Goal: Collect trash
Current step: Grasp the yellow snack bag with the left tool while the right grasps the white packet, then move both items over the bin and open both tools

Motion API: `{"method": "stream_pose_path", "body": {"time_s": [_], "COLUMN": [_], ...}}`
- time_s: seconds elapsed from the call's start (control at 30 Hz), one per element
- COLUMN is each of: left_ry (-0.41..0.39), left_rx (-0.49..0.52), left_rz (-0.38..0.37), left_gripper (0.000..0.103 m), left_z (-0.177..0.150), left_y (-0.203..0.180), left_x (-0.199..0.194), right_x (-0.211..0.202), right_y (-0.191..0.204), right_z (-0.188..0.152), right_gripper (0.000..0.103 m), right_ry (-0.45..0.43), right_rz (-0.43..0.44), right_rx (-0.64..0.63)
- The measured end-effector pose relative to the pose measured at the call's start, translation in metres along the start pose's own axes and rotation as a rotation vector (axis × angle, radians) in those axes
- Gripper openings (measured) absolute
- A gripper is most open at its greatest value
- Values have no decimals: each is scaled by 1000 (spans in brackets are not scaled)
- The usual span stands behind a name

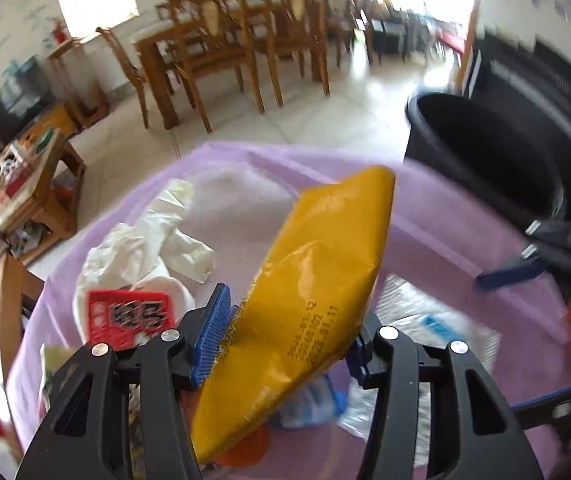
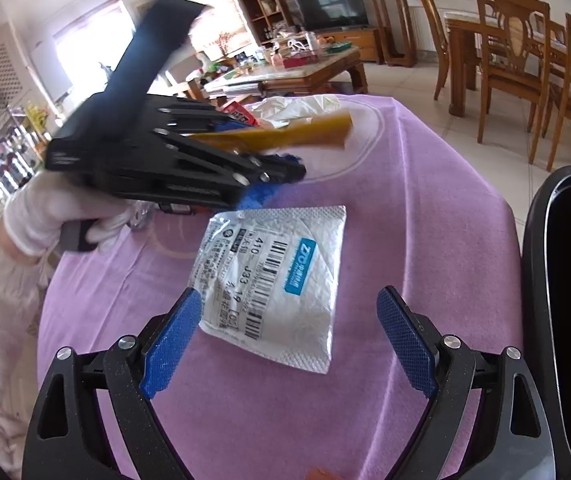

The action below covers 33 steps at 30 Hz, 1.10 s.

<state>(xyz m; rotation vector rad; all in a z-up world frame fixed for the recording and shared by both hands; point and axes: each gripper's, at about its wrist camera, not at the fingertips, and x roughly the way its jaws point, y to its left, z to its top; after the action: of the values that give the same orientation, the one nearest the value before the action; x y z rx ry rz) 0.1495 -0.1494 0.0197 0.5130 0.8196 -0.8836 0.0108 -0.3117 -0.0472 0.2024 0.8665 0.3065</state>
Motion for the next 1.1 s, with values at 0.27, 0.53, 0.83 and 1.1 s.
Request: {"method": "stream_pose_path", "body": {"time_s": [0.27, 0.53, 0.83, 1.1], "left_ry": [-284, -330, -329, -270], "left_rx": [-346, -485, -486, -334], "left_rz": [-12, -38, -86, -154], "left_gripper": [51, 51, 51, 51], "left_z": [-60, -124, -110, -33], "left_y": [23, 15, -15, -96], "left_x": [-132, -163, -129, -74], "right_x": [42, 52, -8, -116], "right_y": [29, 49, 38, -60], "right_z": [20, 15, -1, -14], "right_gripper": [98, 67, 59, 59], "right_ry": [76, 78, -63, -260], "right_rz": [-113, -183, -81, -277], "right_rx": [-101, -185, -93, 60]}}
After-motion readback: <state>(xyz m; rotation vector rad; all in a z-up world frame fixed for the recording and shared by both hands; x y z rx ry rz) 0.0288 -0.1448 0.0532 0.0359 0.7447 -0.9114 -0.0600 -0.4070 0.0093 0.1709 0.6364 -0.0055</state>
